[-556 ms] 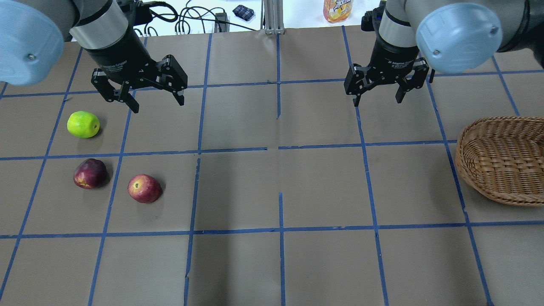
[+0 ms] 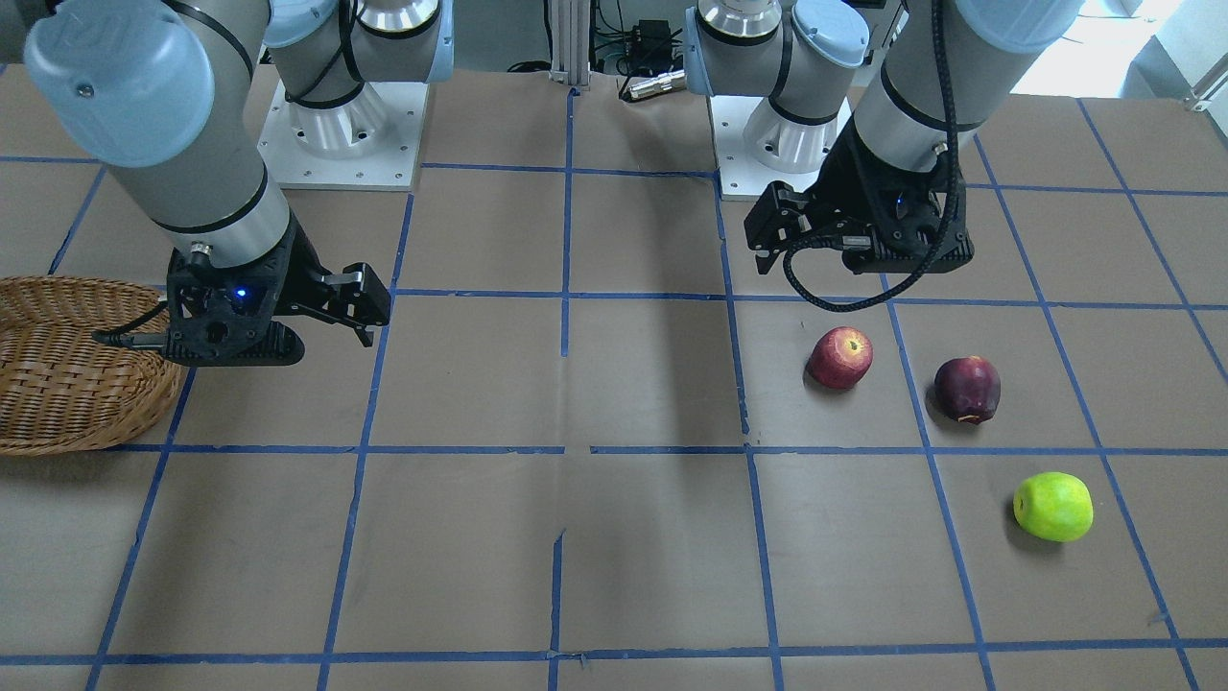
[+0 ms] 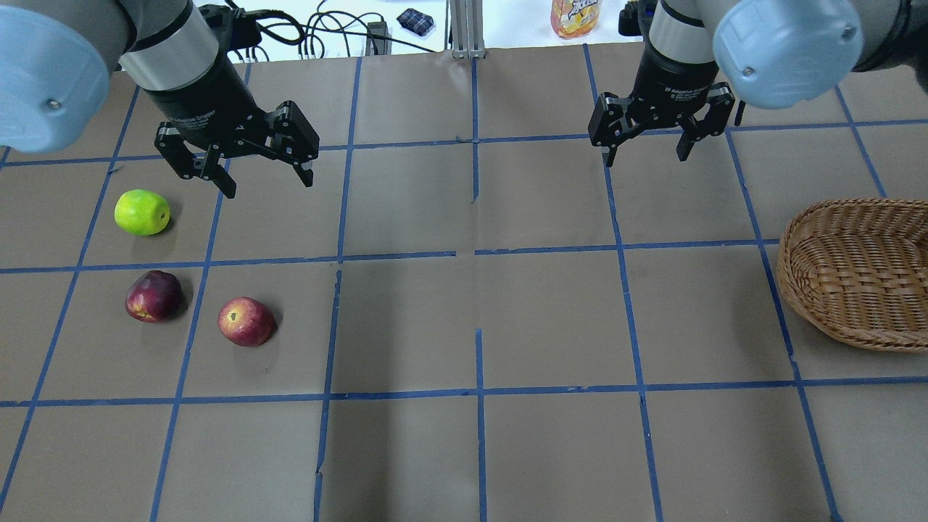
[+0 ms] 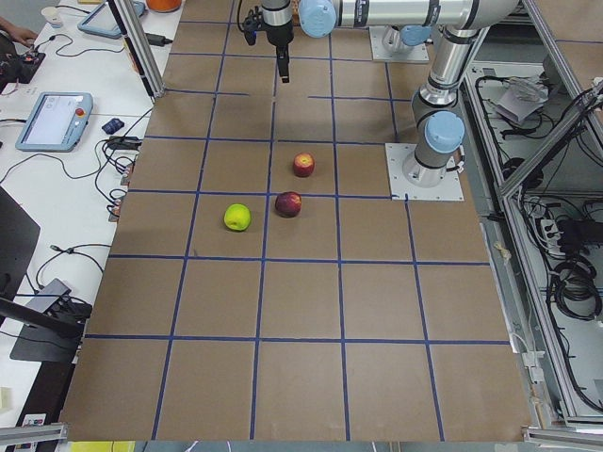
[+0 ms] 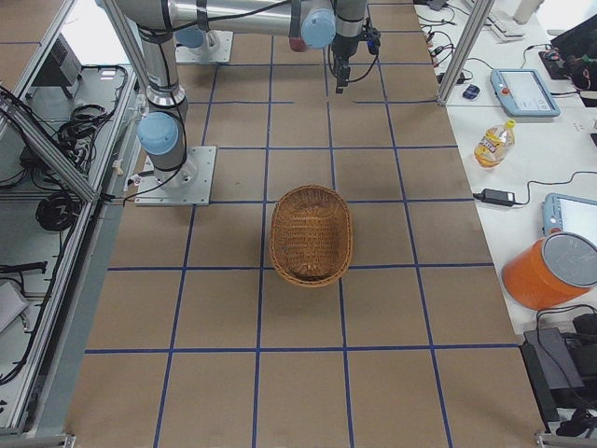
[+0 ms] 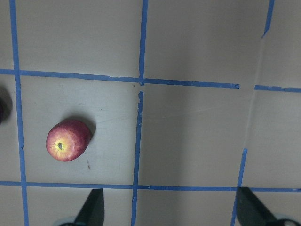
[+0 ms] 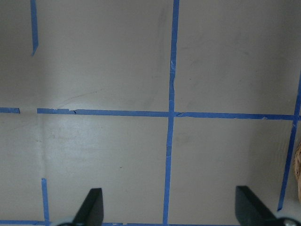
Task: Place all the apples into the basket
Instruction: 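Reach the left gripper down to the lighter red apple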
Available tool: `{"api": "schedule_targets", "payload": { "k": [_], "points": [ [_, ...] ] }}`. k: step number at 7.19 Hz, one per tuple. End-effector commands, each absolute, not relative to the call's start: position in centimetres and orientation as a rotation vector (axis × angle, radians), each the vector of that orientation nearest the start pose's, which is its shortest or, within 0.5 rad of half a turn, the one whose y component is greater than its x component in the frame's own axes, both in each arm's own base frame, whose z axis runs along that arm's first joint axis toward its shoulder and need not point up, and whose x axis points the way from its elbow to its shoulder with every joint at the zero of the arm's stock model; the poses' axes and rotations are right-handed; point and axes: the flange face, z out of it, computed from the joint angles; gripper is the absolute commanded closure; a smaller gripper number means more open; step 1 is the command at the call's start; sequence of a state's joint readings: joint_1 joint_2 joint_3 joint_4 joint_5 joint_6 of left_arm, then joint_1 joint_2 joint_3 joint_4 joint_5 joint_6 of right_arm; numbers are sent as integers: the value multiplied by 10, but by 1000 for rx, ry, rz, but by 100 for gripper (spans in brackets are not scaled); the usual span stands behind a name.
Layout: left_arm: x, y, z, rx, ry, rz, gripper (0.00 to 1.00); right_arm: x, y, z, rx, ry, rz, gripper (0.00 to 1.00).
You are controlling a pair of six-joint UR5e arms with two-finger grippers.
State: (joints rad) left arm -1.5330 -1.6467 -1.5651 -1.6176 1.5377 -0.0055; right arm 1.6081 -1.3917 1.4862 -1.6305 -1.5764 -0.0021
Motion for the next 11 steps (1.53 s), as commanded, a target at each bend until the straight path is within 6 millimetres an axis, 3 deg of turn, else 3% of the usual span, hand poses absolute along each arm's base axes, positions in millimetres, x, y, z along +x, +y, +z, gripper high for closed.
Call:
{"api": "schedule_targets", "payload": {
  "k": [1,2,3,4,5,6,8,10,11],
  "points": [
    [-67,-520,379,-90,3158,352,0,153,-542,467,-60,3142,-9,0],
    [-29,-515,331,-151,3170,344,0,157,-538,469,-75,3143,-24,0],
    [-10,-495,276,-85,3202,337,0,154,-535,468,-65,3145,-27,0],
    [-6,-477,238,-21,3200,251,0,157,-526,482,-77,3139,-67,0],
    [-8,-467,213,30,3185,155,0,160,-520,486,-87,3140,-65,0],
    [-9,-462,201,37,3187,173,0,158,-519,497,-87,3144,-96,0],
    [-8,-460,188,33,3189,217,0,162,-513,497,-103,3138,-116,0],
    [12,-463,193,57,3164,198,0,161,-509,503,-103,3138,-130,0],
    [12,-460,189,60,3167,211,0,161,-508,501,-108,3142,-114,0]
  ]
}}
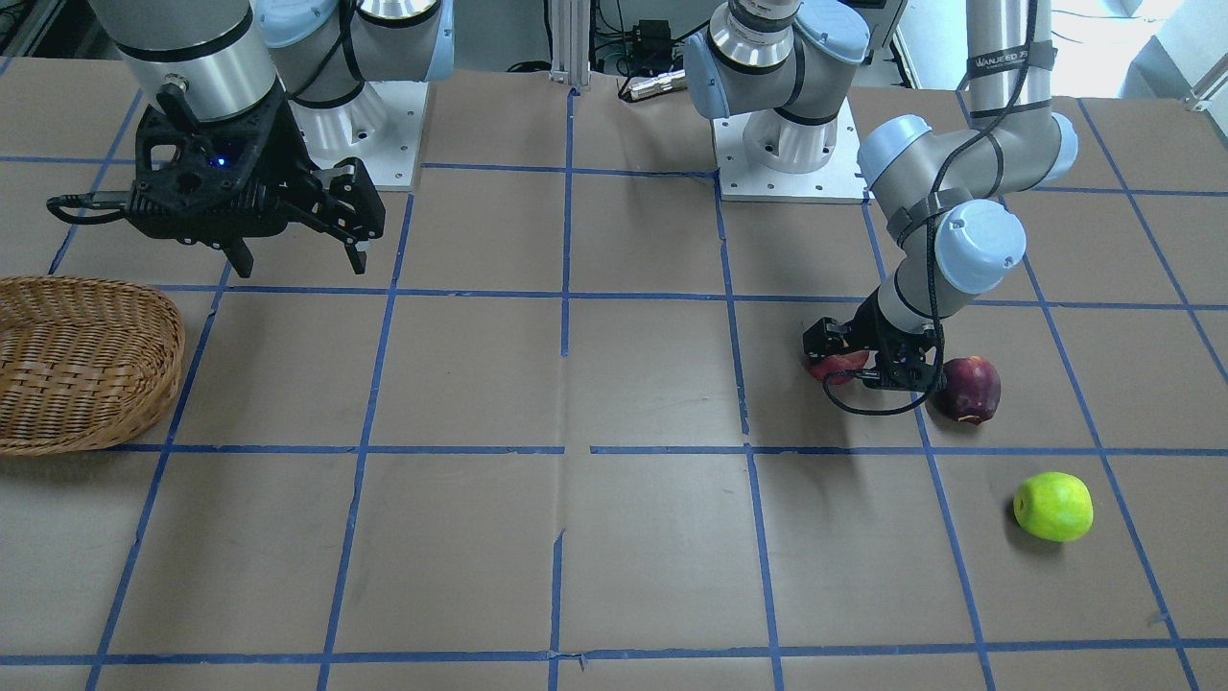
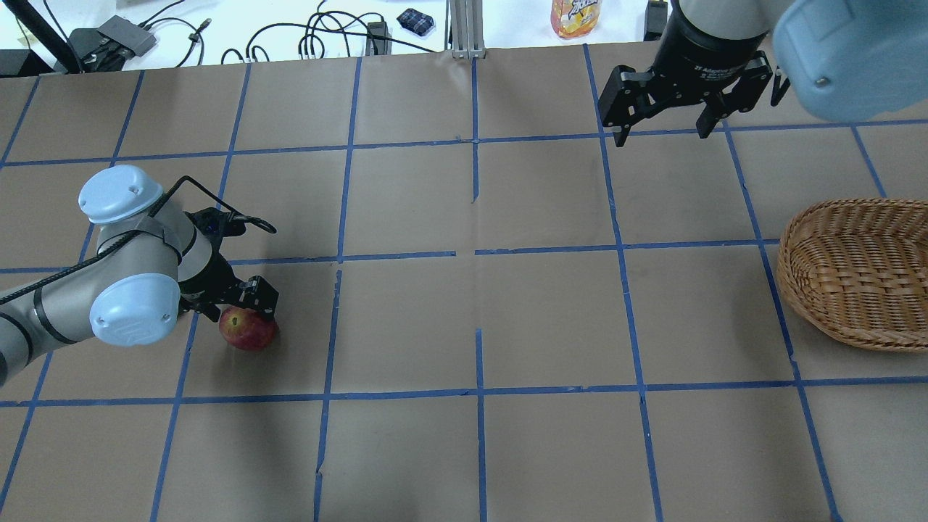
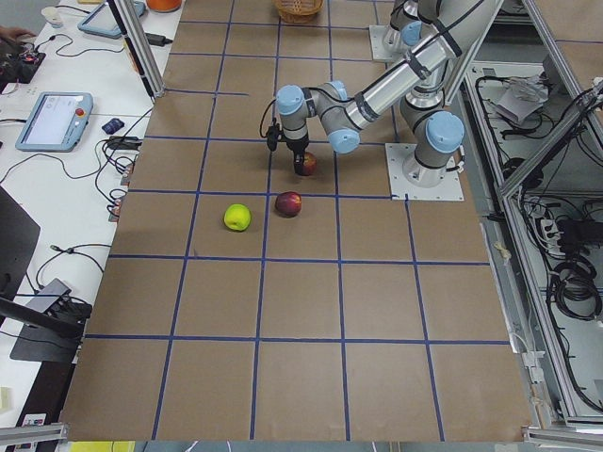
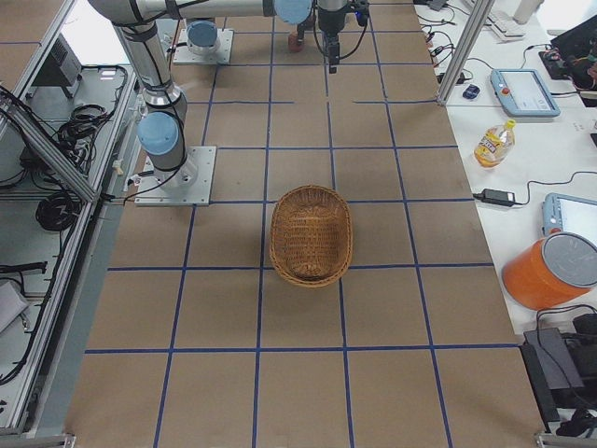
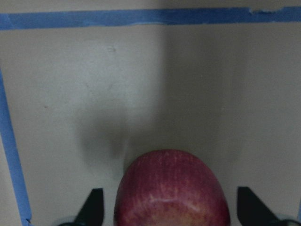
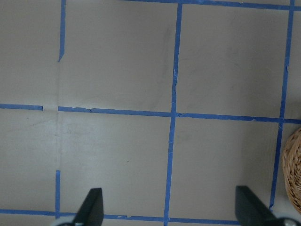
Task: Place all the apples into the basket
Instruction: 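Grasp the lighter red apple with the left gripper and lift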
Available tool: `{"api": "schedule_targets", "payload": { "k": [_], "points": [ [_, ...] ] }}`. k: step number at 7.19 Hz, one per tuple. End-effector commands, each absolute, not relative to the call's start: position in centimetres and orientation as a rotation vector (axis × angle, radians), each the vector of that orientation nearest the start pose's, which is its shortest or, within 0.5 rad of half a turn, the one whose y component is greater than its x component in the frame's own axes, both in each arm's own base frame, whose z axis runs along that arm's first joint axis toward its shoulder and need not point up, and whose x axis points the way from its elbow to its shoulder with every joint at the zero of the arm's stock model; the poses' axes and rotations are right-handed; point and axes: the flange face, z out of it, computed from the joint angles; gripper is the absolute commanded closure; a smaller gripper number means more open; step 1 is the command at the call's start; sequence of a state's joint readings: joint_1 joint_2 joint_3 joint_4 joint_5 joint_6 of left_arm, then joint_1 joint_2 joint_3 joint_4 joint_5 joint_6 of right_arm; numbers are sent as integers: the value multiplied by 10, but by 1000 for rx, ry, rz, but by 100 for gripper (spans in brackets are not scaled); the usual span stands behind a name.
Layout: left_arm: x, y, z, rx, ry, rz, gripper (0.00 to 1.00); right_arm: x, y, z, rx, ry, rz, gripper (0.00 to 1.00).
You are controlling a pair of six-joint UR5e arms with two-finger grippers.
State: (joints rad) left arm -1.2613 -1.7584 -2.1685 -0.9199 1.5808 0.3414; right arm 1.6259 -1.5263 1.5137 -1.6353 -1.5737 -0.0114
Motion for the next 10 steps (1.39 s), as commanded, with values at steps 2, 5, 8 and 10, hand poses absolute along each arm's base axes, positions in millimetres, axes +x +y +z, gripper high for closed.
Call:
{"api": "schedule_targets", "payload": {
  "k": [2,5,8,10],
  "points": [
    [9,-456,177,53,3188,248,16,162,-507,502,-108,3139,-125,0],
    [-13,-474,205,-74,3270,130,100,162,-510,499,-108,3139,-118,0],
    [-236,-465,213,-180,3415,71,100,162,-509,499,-103,3138,-108,0],
    [-320,-479,222,-238,3450,-89,100,162,-510,496,-111,3138,-96,0]
  ]
}}
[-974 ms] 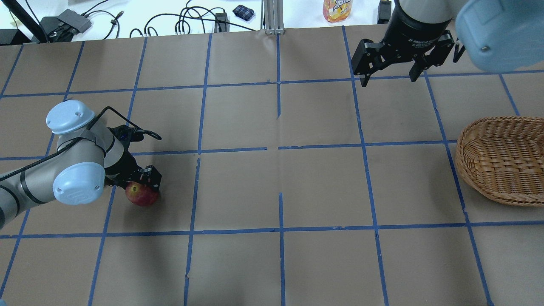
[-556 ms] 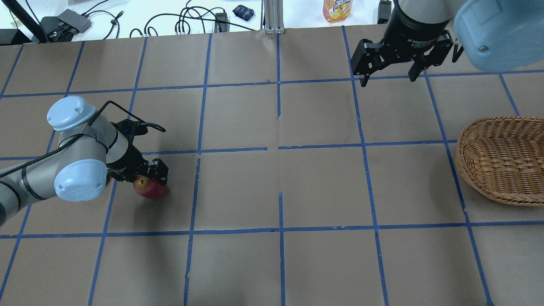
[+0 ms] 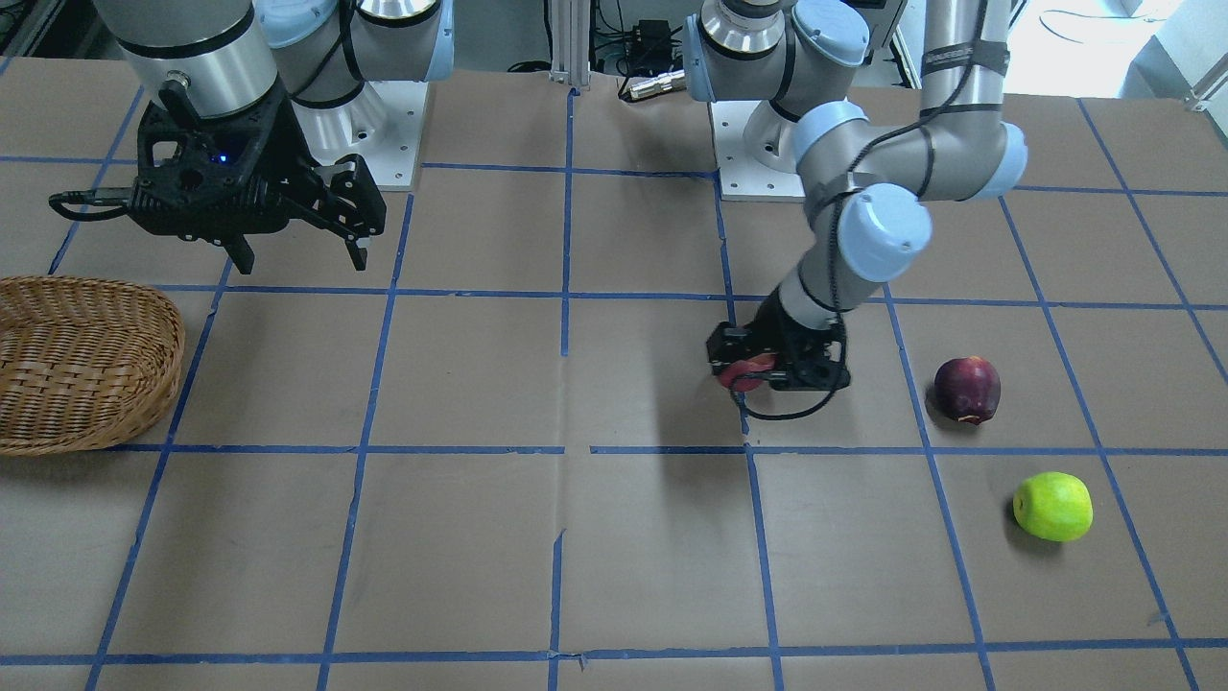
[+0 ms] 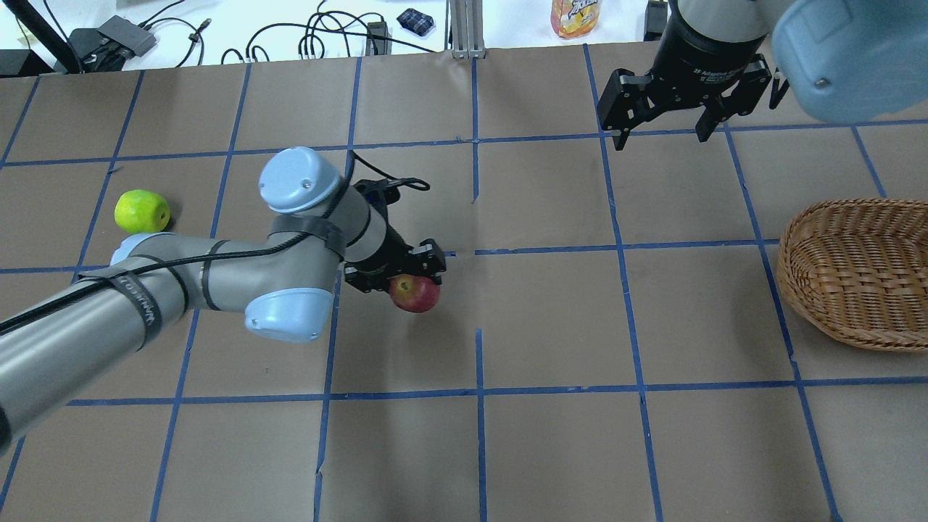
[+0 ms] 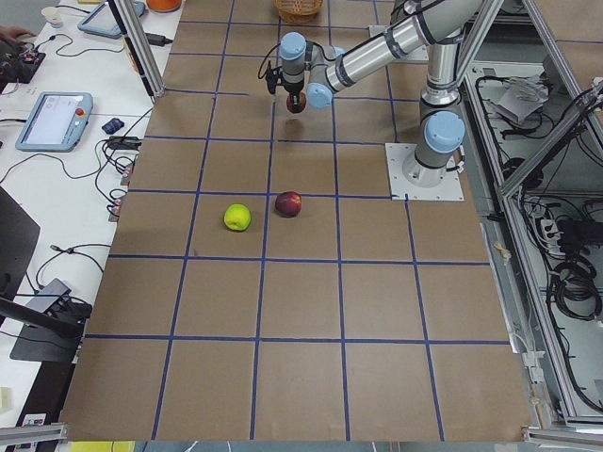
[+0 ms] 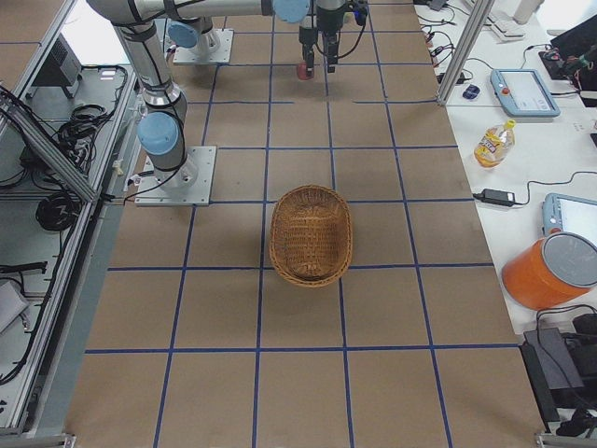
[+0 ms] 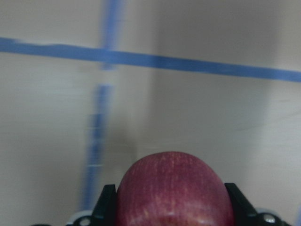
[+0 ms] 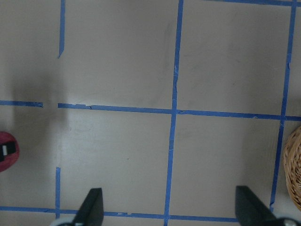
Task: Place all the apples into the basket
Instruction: 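Grasp the lighter red apple with the left gripper and lift, then carry the red apple to the table center and release it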
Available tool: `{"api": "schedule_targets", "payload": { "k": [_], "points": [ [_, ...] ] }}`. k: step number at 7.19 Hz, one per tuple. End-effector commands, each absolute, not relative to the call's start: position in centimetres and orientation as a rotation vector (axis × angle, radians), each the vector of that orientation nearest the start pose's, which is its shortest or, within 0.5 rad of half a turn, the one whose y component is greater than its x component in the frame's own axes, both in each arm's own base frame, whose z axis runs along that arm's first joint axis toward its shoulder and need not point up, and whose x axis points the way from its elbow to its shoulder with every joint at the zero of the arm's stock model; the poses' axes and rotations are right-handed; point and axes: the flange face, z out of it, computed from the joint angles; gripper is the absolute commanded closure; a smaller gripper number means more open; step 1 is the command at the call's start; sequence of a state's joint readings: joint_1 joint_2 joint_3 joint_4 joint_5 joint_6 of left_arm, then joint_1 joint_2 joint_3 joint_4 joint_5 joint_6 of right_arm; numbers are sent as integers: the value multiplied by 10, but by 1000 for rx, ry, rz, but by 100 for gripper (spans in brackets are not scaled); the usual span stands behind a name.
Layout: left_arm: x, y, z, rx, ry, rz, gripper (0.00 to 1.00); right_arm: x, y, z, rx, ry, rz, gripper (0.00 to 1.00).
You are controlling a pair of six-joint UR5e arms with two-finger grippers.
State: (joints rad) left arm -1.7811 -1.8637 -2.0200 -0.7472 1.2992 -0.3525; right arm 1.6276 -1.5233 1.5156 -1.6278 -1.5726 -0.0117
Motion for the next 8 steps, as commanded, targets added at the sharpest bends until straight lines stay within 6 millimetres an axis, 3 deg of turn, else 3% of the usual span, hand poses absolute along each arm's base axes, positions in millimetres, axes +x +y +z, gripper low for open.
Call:
{"api": "schedule_targets", "payload": {
  "k": [1,2,3,4,5,6,7,8],
  "points": [
    [-325,-495,216,-231,3434,-109,100,160,-511,497,-104,3142,-94,0],
    [-328,-494,202,-215,3378,-108,82,153,-513,498,-70,3144,-97,0],
    [-337,-486,180,-182,3320,-76,12,152,-511,505,-67,3144,-111,0],
    [-342,-487,179,-164,3317,-93,0,152,-508,491,-68,3148,-16,0],
    [-342,-501,213,-132,3342,-239,0,158,-510,489,-56,3142,-31,0],
    [-313,-527,254,-195,3353,-376,0,163,-518,461,50,3140,-26,0],
    [-251,-552,295,-311,3351,-464,0,173,-517,434,43,3137,-81,0],
    [-195,-554,313,-172,3315,-327,0,205,-507,411,27,3128,-143,0]
  ]
}}
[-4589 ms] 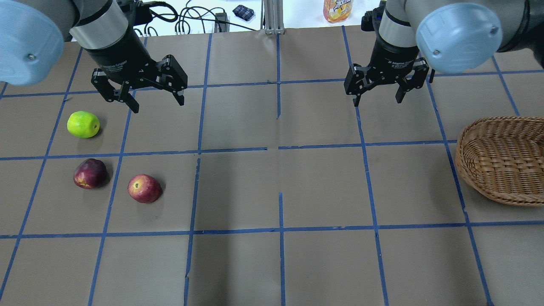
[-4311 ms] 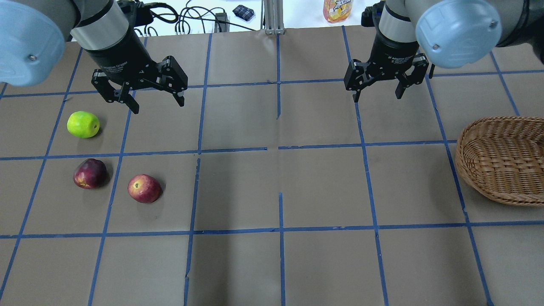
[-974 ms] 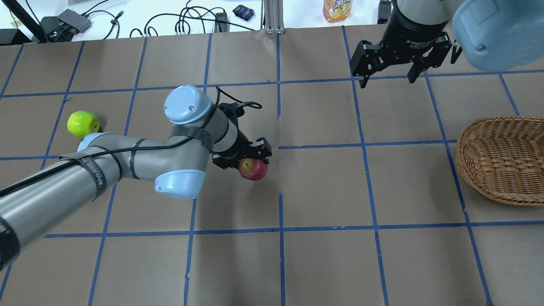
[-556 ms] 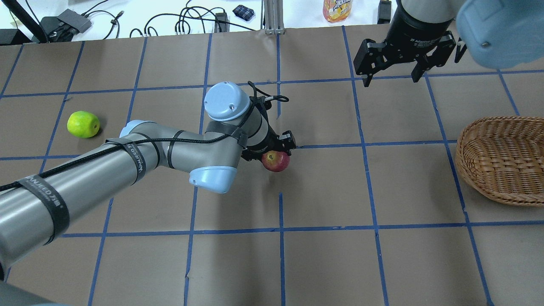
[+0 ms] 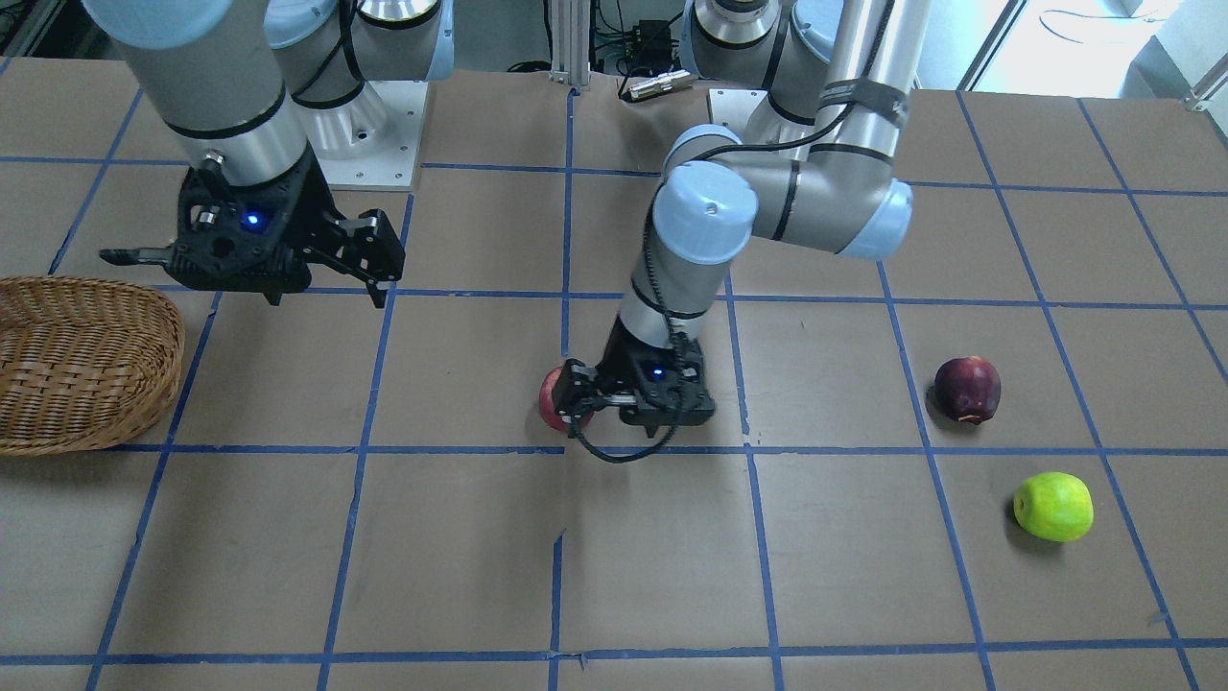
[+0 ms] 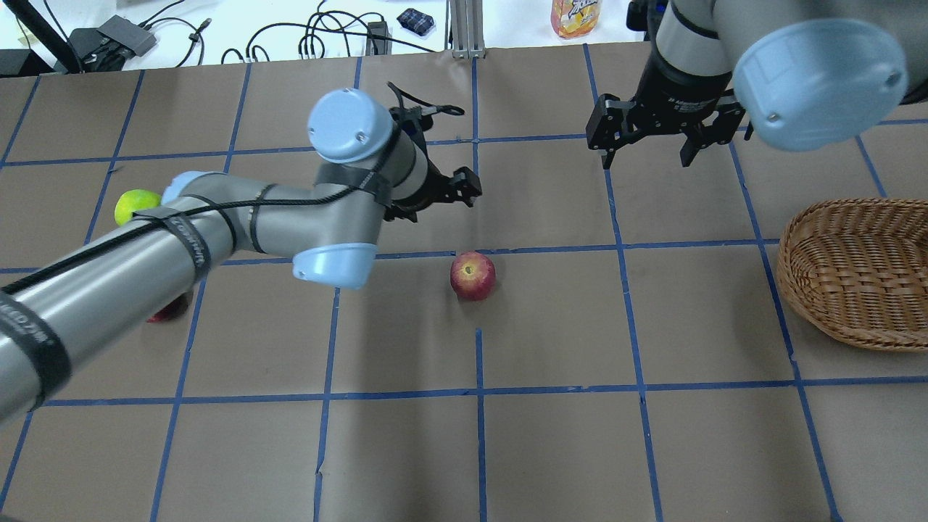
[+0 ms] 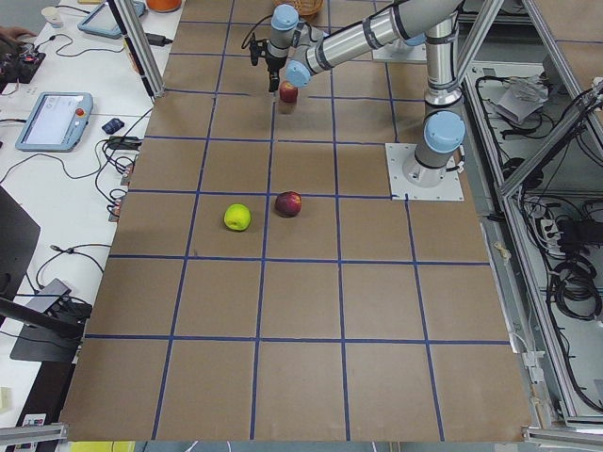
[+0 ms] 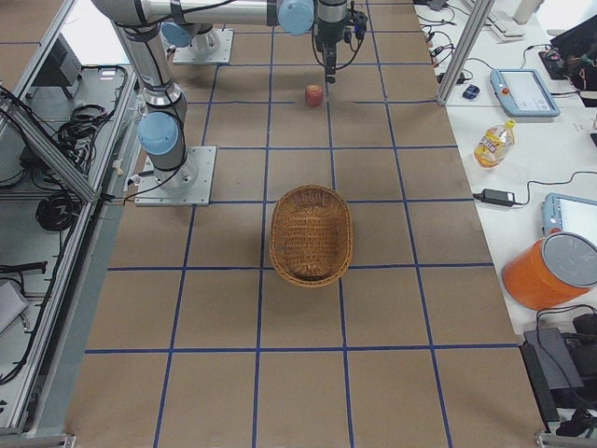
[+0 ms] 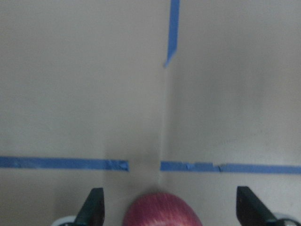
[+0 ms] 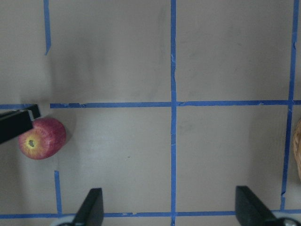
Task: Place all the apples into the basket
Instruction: 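Reach the right gripper to the red apple while left reaches dark apple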
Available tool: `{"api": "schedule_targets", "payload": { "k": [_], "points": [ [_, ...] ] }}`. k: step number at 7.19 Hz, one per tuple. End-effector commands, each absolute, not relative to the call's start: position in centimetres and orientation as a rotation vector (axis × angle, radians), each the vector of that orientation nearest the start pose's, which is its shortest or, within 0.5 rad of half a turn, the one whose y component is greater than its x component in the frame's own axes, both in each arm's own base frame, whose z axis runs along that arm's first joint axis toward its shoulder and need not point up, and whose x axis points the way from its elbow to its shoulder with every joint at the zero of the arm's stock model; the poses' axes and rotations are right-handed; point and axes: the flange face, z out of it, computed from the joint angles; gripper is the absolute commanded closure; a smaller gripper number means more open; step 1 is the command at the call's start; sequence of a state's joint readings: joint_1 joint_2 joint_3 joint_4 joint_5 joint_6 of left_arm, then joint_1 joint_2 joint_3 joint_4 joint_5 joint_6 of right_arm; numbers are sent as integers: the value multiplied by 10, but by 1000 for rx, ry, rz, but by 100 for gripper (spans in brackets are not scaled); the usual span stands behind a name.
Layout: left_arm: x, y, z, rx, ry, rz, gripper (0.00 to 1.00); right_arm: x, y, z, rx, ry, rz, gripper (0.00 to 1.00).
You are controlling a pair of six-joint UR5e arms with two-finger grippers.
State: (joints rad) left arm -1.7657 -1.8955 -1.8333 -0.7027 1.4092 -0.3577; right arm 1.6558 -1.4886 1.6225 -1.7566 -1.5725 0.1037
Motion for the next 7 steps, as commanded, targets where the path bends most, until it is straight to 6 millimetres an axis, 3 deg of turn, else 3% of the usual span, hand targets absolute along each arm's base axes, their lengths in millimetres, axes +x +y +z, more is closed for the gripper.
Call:
{"api": "schedule_targets", "payload": {
  "k": [1,2,3,5,6,7],
  "points": [
    [-144,-550,346,-40,3286,-311,0,243,-501,389,144,3122,-158,0],
    [-90,-537,351,86,3201,-168,0,292,-487,366,195,3121,-116,0],
    [-13,-532,348,242,3107,-39,0,330,-485,338,145,3122,-119,0],
    [152,-504,295,296,3151,85,0,361,-490,280,95,3146,-37,0],
    [179,-503,268,280,3160,90,0,370,-491,258,71,3148,-41,0],
    [186,-511,241,282,3182,138,0,373,-494,237,32,3158,3,0]
  ]
}}
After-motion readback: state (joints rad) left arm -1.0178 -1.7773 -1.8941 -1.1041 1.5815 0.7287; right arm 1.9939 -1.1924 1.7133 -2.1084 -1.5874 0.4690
